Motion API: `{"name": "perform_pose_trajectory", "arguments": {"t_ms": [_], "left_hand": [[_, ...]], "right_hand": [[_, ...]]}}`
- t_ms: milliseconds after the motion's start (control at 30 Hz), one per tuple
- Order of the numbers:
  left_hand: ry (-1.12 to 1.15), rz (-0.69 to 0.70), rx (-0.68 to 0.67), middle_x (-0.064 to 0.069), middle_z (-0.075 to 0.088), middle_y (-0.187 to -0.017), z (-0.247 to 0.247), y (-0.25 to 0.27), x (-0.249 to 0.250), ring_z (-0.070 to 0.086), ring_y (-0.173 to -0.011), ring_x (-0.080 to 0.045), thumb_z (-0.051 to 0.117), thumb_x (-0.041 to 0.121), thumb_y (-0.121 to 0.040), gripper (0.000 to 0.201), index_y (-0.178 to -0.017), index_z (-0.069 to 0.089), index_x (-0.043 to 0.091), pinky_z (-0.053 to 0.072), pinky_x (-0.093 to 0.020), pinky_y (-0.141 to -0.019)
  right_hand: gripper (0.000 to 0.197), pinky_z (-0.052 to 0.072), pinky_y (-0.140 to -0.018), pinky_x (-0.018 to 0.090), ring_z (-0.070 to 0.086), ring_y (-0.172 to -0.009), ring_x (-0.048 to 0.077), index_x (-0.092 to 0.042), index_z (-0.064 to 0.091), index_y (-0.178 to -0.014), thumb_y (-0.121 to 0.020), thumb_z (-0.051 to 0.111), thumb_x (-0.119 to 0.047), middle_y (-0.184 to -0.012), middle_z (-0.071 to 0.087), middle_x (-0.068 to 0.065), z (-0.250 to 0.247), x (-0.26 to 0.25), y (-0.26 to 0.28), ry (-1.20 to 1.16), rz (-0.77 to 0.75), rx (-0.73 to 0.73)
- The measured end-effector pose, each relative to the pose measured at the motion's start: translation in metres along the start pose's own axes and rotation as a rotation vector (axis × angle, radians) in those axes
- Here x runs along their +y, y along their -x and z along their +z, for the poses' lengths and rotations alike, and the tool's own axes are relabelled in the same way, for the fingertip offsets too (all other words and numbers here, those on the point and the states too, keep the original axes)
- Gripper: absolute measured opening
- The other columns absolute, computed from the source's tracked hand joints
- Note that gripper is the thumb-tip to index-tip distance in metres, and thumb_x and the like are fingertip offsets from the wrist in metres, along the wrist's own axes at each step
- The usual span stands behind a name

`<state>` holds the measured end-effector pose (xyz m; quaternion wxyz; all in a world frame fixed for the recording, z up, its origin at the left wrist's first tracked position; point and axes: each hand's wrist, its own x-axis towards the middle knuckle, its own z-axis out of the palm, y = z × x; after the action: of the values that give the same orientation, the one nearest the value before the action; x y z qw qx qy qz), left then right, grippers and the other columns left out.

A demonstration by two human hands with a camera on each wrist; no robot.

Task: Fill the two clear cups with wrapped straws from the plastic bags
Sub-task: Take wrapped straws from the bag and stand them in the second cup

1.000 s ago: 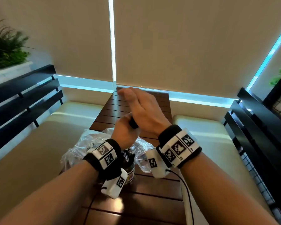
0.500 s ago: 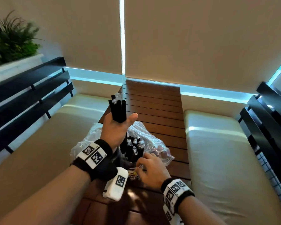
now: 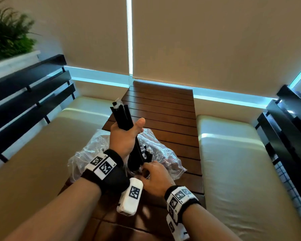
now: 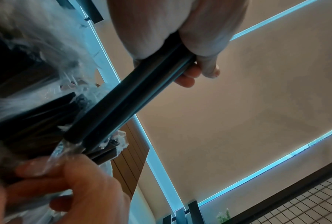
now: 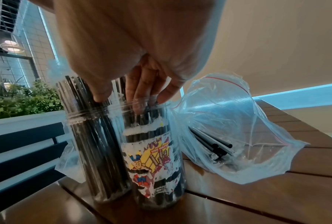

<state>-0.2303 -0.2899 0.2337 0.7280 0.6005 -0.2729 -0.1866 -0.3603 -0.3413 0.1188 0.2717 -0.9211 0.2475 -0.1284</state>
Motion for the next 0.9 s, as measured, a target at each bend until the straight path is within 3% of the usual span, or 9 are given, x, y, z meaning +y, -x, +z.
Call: {"name": "perform_pose_trajectory", "arguments": {"t_ms": [167, 267, 500, 600, 767, 900], "left_hand": [[-0.054, 0.013, 0.013, 0.008, 0.059, -0.053, 0.006, -0.004, -0.002, 0.065, -0.063, -0.018, 0.081, 0.036, -0.073, 0.036, -0.063, 0.052, 0.017, 0.054, -0.041, -0.077], [-0.068, 0.019, 0.038, 0.008, 0.056, -0.054, 0.013, 0.000, 0.000, 0.064, -0.058, -0.015, 0.082, 0.034, -0.075, 0.039, -0.067, 0.050, 0.013, 0.053, -0.037, -0.069], [-0.120, -0.078, 0.039, 0.007, 0.061, -0.057, 0.019, -0.001, -0.008, 0.067, -0.060, -0.012, 0.081, 0.036, -0.076, 0.033, -0.075, 0.055, 0.014, 0.056, -0.039, -0.073], [-0.134, -0.092, 0.034, 0.006, 0.063, -0.061, 0.021, 0.000, -0.010, 0.067, -0.061, -0.011, 0.080, 0.037, -0.077, 0.032, -0.077, 0.056, 0.015, 0.054, -0.037, -0.071], [-0.076, -0.059, 0.124, 0.006, 0.058, -0.050, 0.006, -0.010, 0.006, 0.060, -0.053, -0.013, 0.080, 0.035, -0.078, 0.032, -0.075, 0.056, 0.014, 0.052, -0.039, -0.069], [-0.049, -0.029, 0.126, 0.007, 0.055, -0.048, -0.005, -0.016, 0.015, 0.056, -0.051, -0.016, 0.079, 0.033, -0.080, 0.030, -0.072, 0.055, 0.015, 0.049, -0.037, -0.066]], "right_hand": [[0.030, 0.048, -0.073, 0.029, 0.055, -0.080, 0.012, -0.024, 0.063, -0.089, -0.082, 0.065, -0.053, -0.084, 0.064, -0.004, 0.001, 0.007, -0.006, -0.002, 0.036, 0.015], [0.036, 0.048, -0.071, 0.027, 0.057, -0.079, 0.013, -0.028, 0.058, -0.096, -0.079, 0.065, -0.059, -0.089, 0.061, -0.003, 0.001, 0.010, -0.006, 0.030, 0.070, -0.003], [0.035, 0.054, -0.075, 0.030, 0.062, -0.082, 0.015, -0.023, 0.057, -0.097, -0.077, 0.069, -0.049, -0.095, 0.064, -0.001, -0.004, 0.007, -0.006, -0.065, 0.010, -0.051], [0.046, 0.056, -0.078, 0.031, 0.065, -0.087, 0.014, -0.025, 0.060, -0.105, -0.073, 0.067, -0.057, -0.100, 0.067, -0.003, 0.000, 0.004, -0.007, -0.126, 0.021, -0.034], [0.055, 0.054, -0.068, 0.034, 0.061, -0.072, 0.015, -0.025, 0.058, -0.101, -0.077, 0.048, -0.074, -0.081, 0.066, -0.004, -0.001, 0.005, -0.008, -0.056, 0.048, -0.025], [0.044, 0.050, -0.066, 0.034, 0.059, -0.069, 0.021, -0.022, 0.056, -0.084, -0.092, 0.042, -0.063, -0.075, 0.063, 0.002, -0.004, 0.002, -0.009, -0.027, 0.076, -0.003]]}}
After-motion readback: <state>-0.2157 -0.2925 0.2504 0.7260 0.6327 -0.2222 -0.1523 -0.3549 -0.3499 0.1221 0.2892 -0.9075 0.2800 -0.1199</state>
